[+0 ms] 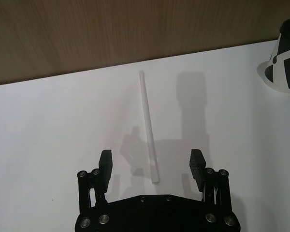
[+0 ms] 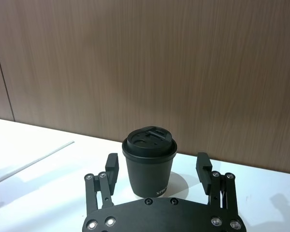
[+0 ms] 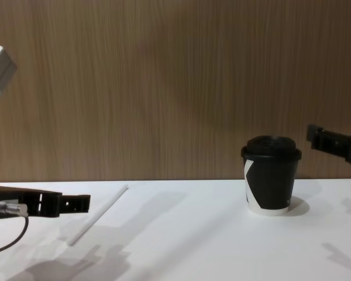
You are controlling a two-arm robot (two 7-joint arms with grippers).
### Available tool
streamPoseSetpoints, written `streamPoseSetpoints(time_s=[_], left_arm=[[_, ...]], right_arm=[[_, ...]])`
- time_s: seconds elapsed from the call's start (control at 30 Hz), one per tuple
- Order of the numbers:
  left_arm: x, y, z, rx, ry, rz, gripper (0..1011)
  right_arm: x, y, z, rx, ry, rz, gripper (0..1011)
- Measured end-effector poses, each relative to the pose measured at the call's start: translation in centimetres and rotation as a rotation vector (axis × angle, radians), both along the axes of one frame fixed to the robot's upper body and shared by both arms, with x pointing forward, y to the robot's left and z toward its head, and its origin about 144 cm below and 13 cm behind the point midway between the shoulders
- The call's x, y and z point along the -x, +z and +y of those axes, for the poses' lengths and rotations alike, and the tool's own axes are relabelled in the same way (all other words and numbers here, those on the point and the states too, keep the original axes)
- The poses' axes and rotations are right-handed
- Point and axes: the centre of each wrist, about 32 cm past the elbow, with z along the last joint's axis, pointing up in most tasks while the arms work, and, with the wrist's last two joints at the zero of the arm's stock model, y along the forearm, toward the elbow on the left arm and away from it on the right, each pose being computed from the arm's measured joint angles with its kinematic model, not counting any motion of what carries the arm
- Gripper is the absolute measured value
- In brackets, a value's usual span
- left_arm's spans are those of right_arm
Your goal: Pick up the straw with one hand, pass it to the other hand, and insert it into the cup.
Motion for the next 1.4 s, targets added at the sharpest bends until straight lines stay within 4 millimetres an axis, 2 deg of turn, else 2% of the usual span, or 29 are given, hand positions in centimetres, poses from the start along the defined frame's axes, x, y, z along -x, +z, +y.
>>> streamPoseSetpoints(time_s=[1.4], left_arm=[[-2.0, -1.4, -0.4, 0.003, 0.004, 0.037, 1003]], right_arm=[[0.0, 0.0, 0.0, 0.000, 0.000, 0.000, 1001]])
